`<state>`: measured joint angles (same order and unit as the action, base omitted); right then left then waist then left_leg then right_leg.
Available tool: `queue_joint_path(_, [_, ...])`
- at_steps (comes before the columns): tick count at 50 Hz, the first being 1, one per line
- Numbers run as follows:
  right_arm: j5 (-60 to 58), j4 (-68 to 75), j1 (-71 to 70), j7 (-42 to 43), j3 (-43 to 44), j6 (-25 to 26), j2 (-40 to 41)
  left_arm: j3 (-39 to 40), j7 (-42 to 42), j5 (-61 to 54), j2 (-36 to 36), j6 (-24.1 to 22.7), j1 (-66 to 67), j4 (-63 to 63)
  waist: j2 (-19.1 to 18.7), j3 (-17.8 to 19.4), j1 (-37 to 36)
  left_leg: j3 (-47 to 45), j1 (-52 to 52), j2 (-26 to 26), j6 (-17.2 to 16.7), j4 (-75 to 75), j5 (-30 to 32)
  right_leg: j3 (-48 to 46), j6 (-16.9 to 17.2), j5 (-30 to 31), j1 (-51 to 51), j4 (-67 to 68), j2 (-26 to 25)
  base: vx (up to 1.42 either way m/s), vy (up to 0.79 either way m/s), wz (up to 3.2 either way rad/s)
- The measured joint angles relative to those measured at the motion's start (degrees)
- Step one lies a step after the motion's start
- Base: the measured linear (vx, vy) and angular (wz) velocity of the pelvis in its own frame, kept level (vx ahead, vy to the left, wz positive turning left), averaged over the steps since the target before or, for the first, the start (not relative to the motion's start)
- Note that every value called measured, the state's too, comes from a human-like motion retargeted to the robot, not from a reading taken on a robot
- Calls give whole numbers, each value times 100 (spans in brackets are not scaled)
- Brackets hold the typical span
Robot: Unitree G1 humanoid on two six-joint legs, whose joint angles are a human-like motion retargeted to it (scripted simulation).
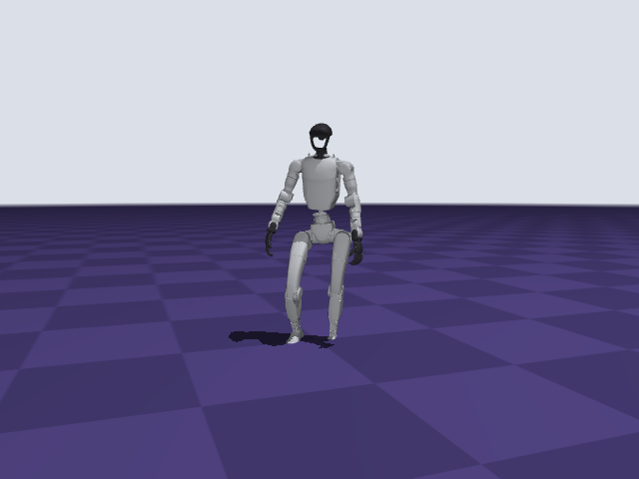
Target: Static pose
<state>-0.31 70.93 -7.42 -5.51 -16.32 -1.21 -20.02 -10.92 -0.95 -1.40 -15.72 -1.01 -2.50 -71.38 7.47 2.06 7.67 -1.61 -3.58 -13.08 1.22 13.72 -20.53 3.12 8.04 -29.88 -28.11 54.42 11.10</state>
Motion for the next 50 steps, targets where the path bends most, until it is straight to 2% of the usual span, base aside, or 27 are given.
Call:
queue_joint_path(5, [35, 29, 92, -74, 9, 38, 95, -10, -44, -40, -30, -14, -76, 35, -12, 90, 152, 157, 433, -7, -46, -557, 129, -99, 9, 182, -454, -81, 93, 18, 0, 10])
queue_joint_path(7, [40, -2, 45, -139, 15, 64, 210, -2, -35, -44, -27, -30, -128, 66, -180, 156, 173, 261, 799, 174, -93, -1187, 360, -230, 15, 372, -551, -445, -37, 22, -4, 1])
queue_joint_path(15, [22, -51, 120, -202, 81, 106, 346, -67, 7, 78, -5, -144, 29, 231, -243, 296, 318, 472, 1417, 283, -183, -1633, 366, -325, 229, 796, -994, -1427, -38, 23, -9, 6])
queue_joint_path(23, [33, -40, 83, -102, 236, 123, 287, -146, 115, 273, 15, -172, 102, 222, -315, 482, 412, 612, 2016, 455, -246, -1526, 38, -472, 277, 1086, -1000, -1594, -135, 30, -16, -2])
queue_joint_path(25, [29, -26, 129, -33, 252, 114, 304, -166, 107, 309, 69, -169, 182, 193, -252, 485, 396, 591, 2154, 412, -259, -1413, -22, -406, 243, 1076, -1039, -1293, -138, 35, -19, -22])
queue_joint_path(30, [63, 91, 2, 125, 329, 82, 274, -127, 121, 319, 94, -130, 115, 31, -399, 597, 464, 801, 2194, 676, -487, -553, -169, -562, -17, 847, -744, -974, -442, 40, -19, -25])
queue_joint_path(35, [83, 110, -16, 269, 273, 39, 266, -85, 50, 211, 108, -114, 86, -6, -660, 670, 399, 1145, 1604, 853, -981, 1462, -264, -635, -331, 655, -273, -1093, -1089, 37, -17, -47])
queue_joint_path(38, [86, 60, 9, 297, 227, 30, 239, -55, 3, 163, 71, -128, 60, 118, -985, 655, 295, 1048, 837, 1223, -1360, 3216, -94, -756, -515, 667, 0, -1432, -1617, 34, -13, -43])
queue_joint_path(40, [87, 19, 49, 309, 202, 27, 208, -36, -31, 145, 37, -148, 56, 262, -1136, 602, 179, 949, 316, 1422, -1485, 4204, -14, -768, -601, 636, 151, -1626, -1886, 35, -13, -48])
queue_joint_path(42, [71, -1, 69, 305, 195, 38, 168, -9, -46, 123, -4, -167, 38, 440, -1242, 527, 34, 808, -246, 1635, -1430, 4964, -171, -746, -645, 597, 315, -1845, -2083, 36, -12, -50])
queue_joint_path(45, [40, 13, -9, 267, 246, 75, 102, 72, 5, 108, -97, -164, -56, 717, -1326, 381, -230, 605, -1187, 1932, -1176, 5611, -618, -631, -649, 665, 648, -2442, -2294, 39, -11, -55])
queue_joint_path(47, [19, -2, 31, 279, 252, 74, 87, 113, -6, 120, -91, -197, -3, 859, -1341, 324, -404, 516, -1675, 2057, -1006, 5656, -965, -538, -639, 549, 862, -2547, -2356, 43, -9, -53])
queue_joint_path(50, [-10, -33, -66, 207, 304, 69, 42, 196, 41, 125, -152, -191, -33, 995, -1223, 291, -609, 384, -2316, 2036, -786, 5101, -1162, -314, -597, 559, 1395, -3138, -2279, 47, -5, -45])
